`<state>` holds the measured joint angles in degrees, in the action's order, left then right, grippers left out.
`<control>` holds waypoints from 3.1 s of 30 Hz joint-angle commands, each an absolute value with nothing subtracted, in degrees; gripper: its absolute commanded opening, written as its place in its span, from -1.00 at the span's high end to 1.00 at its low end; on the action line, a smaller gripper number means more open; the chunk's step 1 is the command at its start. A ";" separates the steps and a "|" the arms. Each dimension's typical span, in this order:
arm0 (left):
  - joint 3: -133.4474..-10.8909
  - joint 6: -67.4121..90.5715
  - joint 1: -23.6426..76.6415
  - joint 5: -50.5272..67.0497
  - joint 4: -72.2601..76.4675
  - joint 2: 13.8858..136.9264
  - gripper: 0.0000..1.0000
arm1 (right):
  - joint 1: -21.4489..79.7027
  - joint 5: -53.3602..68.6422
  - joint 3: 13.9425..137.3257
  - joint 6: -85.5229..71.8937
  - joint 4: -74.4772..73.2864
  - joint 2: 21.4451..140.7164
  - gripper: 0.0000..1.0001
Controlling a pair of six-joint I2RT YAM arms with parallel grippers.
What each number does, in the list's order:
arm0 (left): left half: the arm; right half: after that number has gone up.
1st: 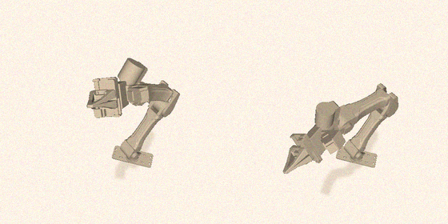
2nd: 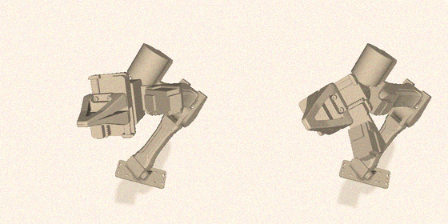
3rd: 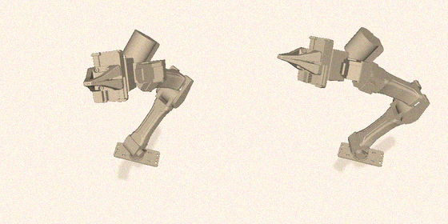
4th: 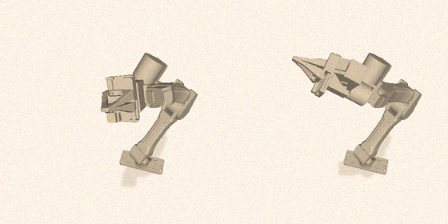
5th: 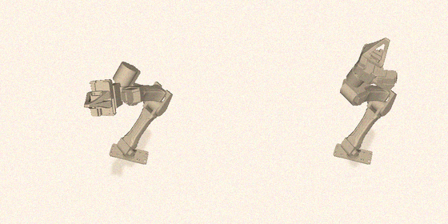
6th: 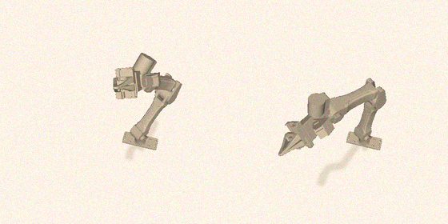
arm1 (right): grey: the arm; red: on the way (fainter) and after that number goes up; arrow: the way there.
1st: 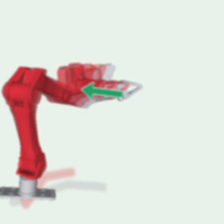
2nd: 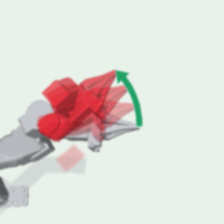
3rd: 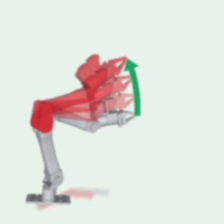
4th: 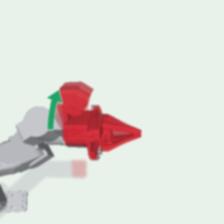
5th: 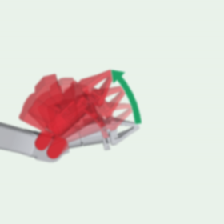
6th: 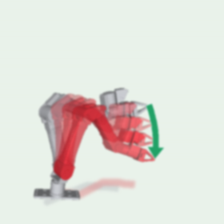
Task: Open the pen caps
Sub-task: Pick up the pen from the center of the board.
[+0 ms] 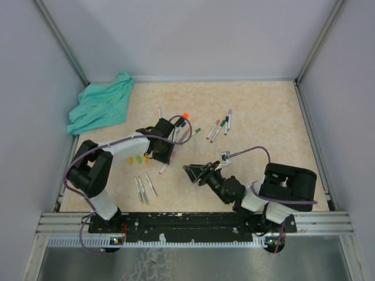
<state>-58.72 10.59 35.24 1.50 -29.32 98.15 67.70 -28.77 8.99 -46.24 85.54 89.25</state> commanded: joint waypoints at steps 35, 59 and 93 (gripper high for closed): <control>-23.94 33.62 35.24 11.33 12.12 47.81 1.00 | 68.44 -17.17 20.89 -39.29 81.09 92.98 -0.03; -19.61 34.87 35.27 21.96 17.34 46.23 1.00 | 68.32 -19.44 23.86 -40.78 70.93 92.14 0.29; -37.19 32.76 33.22 17.54 3.58 52.99 -0.01 | 68.29 -13.75 20.82 -37.75 82.49 93.14 1.00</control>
